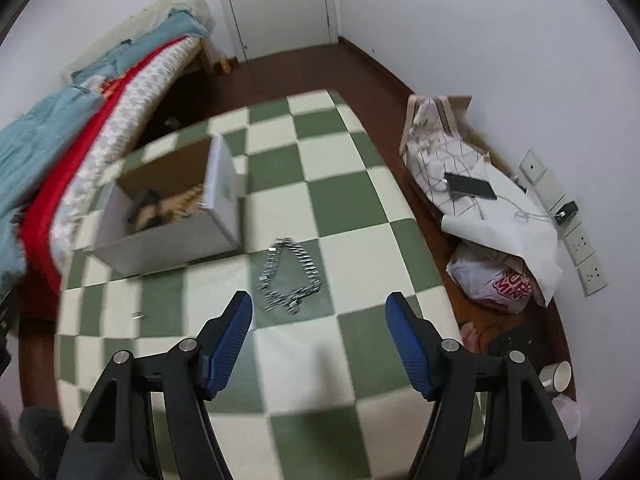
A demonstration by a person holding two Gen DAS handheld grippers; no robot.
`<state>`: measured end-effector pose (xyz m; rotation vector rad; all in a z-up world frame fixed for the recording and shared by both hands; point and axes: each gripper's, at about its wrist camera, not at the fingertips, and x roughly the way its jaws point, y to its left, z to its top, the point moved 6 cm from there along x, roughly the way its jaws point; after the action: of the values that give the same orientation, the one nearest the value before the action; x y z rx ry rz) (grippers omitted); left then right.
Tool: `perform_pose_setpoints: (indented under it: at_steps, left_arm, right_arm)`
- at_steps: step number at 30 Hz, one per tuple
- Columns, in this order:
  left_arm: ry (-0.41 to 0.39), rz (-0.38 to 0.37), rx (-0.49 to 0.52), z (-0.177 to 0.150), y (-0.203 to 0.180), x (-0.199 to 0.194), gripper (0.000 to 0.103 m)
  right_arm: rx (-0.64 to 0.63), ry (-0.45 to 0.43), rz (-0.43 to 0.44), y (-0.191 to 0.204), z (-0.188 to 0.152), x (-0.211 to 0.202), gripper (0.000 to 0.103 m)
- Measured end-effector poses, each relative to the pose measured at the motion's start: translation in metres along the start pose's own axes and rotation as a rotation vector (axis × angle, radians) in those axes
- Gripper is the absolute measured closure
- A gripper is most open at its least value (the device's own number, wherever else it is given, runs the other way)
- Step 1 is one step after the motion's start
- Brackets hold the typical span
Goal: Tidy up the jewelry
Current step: 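Grasp the thick silver chain with the right tool while the left tool grasps a black ring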
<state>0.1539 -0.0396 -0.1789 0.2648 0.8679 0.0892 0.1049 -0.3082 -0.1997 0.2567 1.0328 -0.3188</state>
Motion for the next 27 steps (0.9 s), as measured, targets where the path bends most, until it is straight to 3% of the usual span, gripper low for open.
perform_pose_setpoints:
  at_steps: [7,10,12,16,23,27]
  left_arm:
    - [0.071,-0.006,0.08,-0.011,-0.038,0.027,0.0]
    - [0.081,-0.043,0.108,-0.013,-0.057,0.024,0.0]
    - [0.092,-0.1,0.14,-0.015,-0.078,0.021,0.0]
    - [0.11,-0.176,0.215,-0.023,-0.124,0.018,0.0]
    - [0.131,-0.24,0.333,-0.042,-0.185,0.021,0.003]
    - [0.122,-0.275,0.343,-0.043,-0.195,0.02,0.022]
  right_arm:
    - [-0.005,0.096,-0.009,0.002,-0.004,0.091,0.032]
    - [-0.089,0.059,-0.062,0.013,-0.004,0.097,0.056]
    - [-0.104,0.045,-0.06,0.016,-0.004,0.096,0.094]
    - [-0.075,0.051,-0.052,0.0,-0.012,0.09,0.095]
    - [0.031,0.077,-0.052,-0.043,-0.03,0.072,0.094]
    - [0.064,0.08,-0.04,-0.052,-0.033,0.068,0.094]
